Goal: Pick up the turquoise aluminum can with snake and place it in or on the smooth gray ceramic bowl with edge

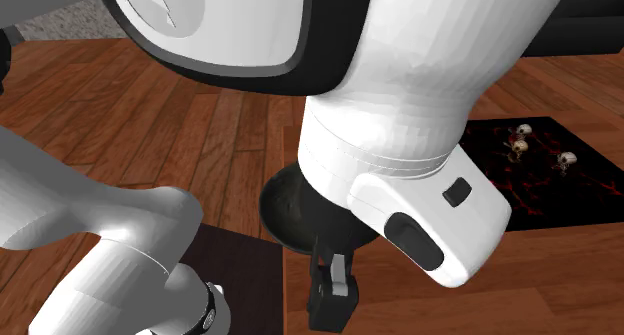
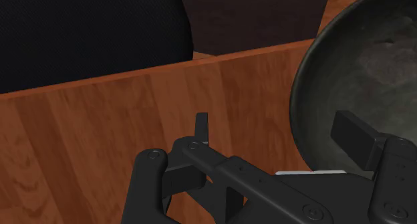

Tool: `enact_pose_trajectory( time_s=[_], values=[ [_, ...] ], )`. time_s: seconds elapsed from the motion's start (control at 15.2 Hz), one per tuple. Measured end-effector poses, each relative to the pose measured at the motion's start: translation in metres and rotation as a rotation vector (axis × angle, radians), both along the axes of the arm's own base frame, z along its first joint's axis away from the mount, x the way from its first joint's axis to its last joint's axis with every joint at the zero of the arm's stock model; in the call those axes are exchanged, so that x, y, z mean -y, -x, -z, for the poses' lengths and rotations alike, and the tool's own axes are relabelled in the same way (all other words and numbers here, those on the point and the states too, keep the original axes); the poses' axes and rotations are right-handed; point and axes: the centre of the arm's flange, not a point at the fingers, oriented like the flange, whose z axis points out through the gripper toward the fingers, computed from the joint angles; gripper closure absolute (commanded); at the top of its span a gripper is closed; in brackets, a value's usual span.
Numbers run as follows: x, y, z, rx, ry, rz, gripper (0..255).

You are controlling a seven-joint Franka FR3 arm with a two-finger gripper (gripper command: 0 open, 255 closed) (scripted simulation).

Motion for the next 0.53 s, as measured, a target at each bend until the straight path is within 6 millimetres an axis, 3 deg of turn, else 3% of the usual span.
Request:
enact_pose_trajectory(
  time_s=[0.2,0.53],
  values=[
    [-0.011,-0.008,-0.002,0.011,-0.001,-0.005,0],
    [-0.054,-0.045,-0.017,0.053,-0.005,-0.026,0]
  ],
)
